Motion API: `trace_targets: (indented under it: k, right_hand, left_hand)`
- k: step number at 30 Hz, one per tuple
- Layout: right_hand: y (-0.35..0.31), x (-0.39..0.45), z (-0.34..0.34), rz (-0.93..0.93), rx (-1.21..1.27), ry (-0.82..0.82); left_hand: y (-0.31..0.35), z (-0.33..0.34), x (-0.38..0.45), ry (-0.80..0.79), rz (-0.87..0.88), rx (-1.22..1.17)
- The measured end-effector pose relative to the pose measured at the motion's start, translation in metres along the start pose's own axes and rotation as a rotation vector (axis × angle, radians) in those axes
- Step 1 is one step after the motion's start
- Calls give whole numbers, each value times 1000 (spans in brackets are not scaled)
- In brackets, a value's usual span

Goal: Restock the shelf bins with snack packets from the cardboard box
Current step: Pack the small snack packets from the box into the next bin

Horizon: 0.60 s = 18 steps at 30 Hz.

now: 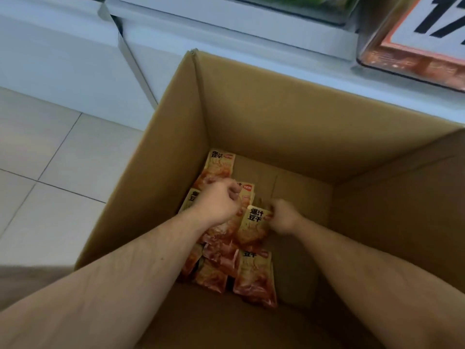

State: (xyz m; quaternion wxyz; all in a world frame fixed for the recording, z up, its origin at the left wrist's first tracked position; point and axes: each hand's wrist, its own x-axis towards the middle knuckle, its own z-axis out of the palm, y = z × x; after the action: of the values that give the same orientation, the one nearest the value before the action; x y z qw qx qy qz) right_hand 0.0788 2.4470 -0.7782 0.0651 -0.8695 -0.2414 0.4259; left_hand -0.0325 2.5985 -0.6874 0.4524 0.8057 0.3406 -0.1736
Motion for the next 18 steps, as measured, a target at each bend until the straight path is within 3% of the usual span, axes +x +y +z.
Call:
trace_targets:
  k: [3,8,11,13,16,18]
  right_hand:
    - [-3,-14,-37,-52,248,-85]
    - [-21,-45,-56,-109,942,-375]
    - [-9,-50,-40,-16,1267,-478]
    - [4,-50,-14,217,1129,-373]
    - [16,-50,33,427,431,-301]
    - [17,-51,54,507,363,-334]
  left_hand:
    - [1,1,-4,-56,-45,-73]
    - [6,0,-12,-211,-101,-317]
    - [0,-3,-14,-159,-129,-375]
    - [-4,-7,-16,-94,-162,-416]
    - [-6,-10,-17,-54,-207,-456]
    - [-7,-9,-16,-49,-218,-446]
